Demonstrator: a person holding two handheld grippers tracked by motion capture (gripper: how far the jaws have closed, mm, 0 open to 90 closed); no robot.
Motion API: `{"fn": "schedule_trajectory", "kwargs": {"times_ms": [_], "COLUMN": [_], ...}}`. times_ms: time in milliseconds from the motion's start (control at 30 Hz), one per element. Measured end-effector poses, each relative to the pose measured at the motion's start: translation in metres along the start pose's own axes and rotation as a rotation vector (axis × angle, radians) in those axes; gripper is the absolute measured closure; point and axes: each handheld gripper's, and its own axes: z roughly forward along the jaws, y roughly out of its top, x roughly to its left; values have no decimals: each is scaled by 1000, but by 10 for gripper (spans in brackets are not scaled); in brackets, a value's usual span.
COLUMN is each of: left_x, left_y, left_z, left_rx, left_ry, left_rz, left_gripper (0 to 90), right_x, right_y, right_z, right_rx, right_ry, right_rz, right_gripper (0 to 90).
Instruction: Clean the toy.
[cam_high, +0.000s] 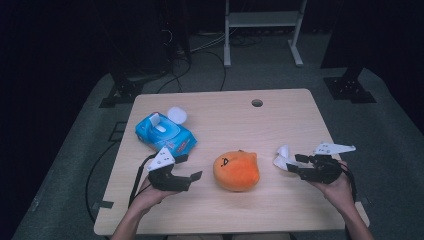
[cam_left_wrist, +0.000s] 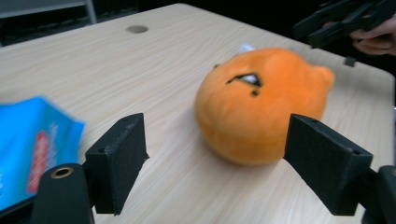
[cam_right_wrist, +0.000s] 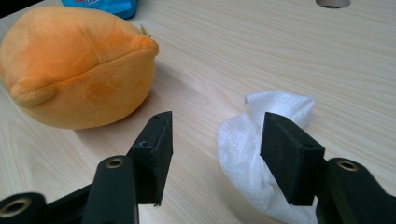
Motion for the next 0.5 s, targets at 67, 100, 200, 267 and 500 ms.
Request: {"fn": "schedule_trajectory", "kwargs": {"times_ms": [67, 100, 200, 267, 500], "left_x": [4, 5, 8, 10, 16], "left_y": [-5, -7, -13, -18, -30], "left_z": [-5, -7, -12, -15, -26], "left_rx": [-5, -8, -8, -9, -10], "left_ry": [12, 20, 39, 53, 101], "left_rz": [-12, -14, -26, -29, -42], "left_gripper": [191, 189, 181, 180, 168], "right_x": [0, 0, 2, 3, 5], "right_y": [-1, -1, -1, -1, -6], "right_z": [0, 0, 0, 0, 3], "right_rx": [0, 2, 2, 6, 24], "right_ry": [3, 3, 3, 5, 8], "right_rz": [3, 1, -3, -8, -13], "right_gripper": [427, 424, 421, 417, 408]}}
